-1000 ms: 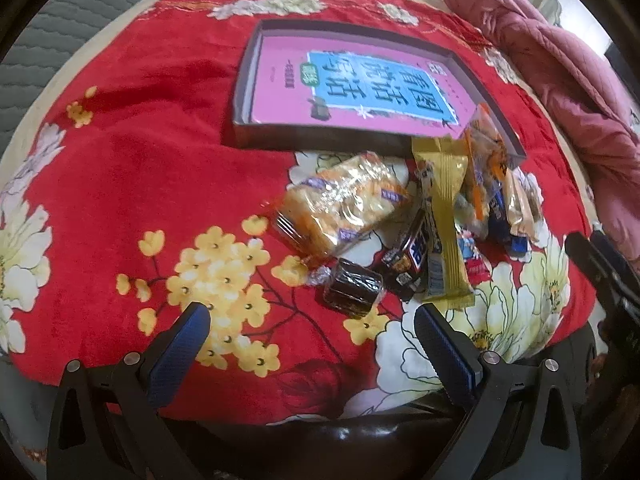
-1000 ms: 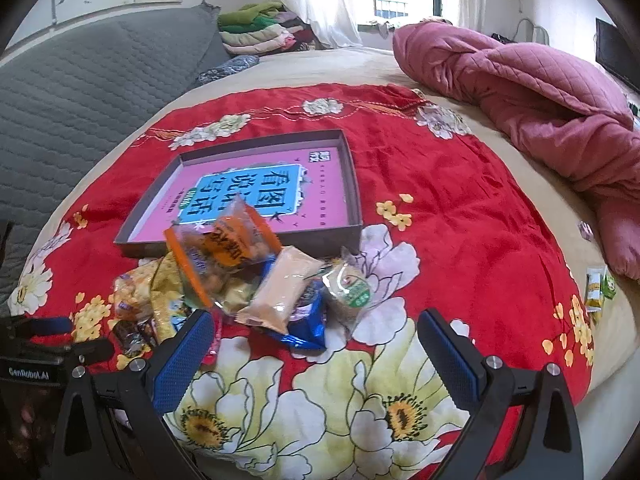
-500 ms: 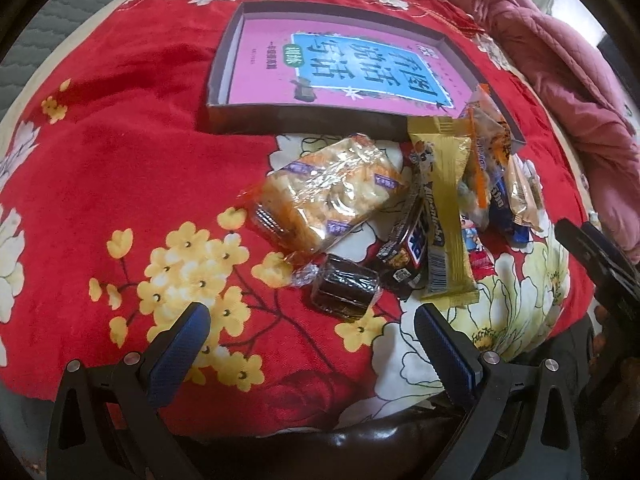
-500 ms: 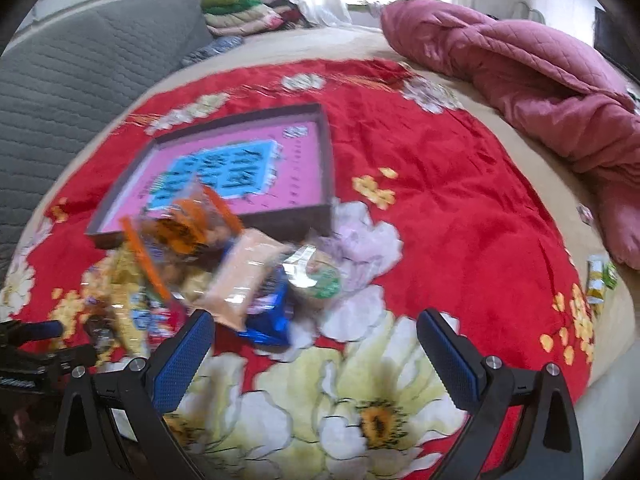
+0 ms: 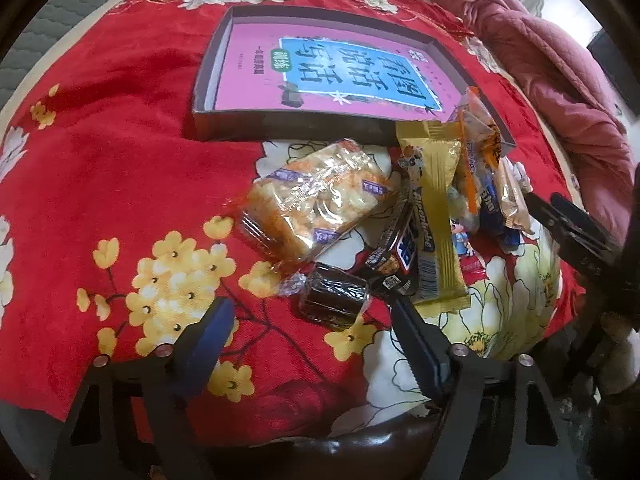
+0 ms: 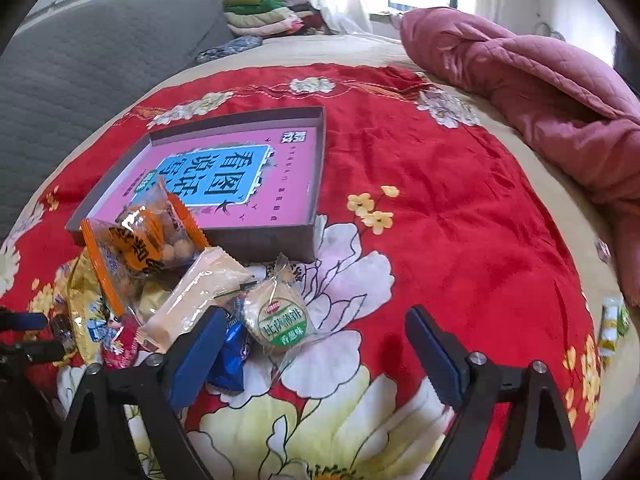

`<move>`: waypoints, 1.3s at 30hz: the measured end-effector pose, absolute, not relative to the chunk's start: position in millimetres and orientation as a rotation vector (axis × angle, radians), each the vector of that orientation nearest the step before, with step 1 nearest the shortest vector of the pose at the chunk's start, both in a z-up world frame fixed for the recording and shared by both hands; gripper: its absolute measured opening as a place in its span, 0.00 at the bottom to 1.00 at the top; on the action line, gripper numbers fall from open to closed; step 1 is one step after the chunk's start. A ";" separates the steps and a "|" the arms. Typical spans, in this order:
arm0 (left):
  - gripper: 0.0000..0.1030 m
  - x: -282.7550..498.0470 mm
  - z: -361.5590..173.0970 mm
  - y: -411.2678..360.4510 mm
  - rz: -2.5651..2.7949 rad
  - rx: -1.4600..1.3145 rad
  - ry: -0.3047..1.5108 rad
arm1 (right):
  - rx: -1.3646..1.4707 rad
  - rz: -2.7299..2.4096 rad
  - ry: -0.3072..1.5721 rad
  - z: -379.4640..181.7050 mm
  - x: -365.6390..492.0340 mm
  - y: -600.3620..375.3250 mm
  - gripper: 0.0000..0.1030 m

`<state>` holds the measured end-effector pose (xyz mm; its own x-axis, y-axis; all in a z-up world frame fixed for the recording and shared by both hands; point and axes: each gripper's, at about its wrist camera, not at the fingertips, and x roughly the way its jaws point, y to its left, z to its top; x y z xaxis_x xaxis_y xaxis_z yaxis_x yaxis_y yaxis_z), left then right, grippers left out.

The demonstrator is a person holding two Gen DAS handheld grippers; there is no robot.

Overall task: Organize snacks
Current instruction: 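Grasp the dark chocolate square with the left gripper while the right gripper grasps the round green-labelled cake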

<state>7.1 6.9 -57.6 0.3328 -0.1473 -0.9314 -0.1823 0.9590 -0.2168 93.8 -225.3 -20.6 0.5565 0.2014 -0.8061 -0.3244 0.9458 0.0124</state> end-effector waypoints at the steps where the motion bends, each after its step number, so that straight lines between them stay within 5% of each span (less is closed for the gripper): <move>1: 0.75 7.6 -58.5 6.6 0.019 -0.311 1.239 | -0.153 0.321 0.936 -24.1 94.9 -224.2 0.79; 13: 0.58 13.0 -63.8 0.8 0.005 -0.306 1.236 | -0.112 0.414 0.930 -33.6 103.2 -216.1 0.45; 24: 0.37 14.2 -63.9 -4.3 -0.051 -0.312 1.229 | -0.091 0.425 0.923 -32.5 100.7 -218.8 0.38; 39: 0.35 6.5 -38.4 -11.6 -0.103 -0.298 1.177 | -0.010 0.415 0.899 -16.8 92.1 -235.2 0.37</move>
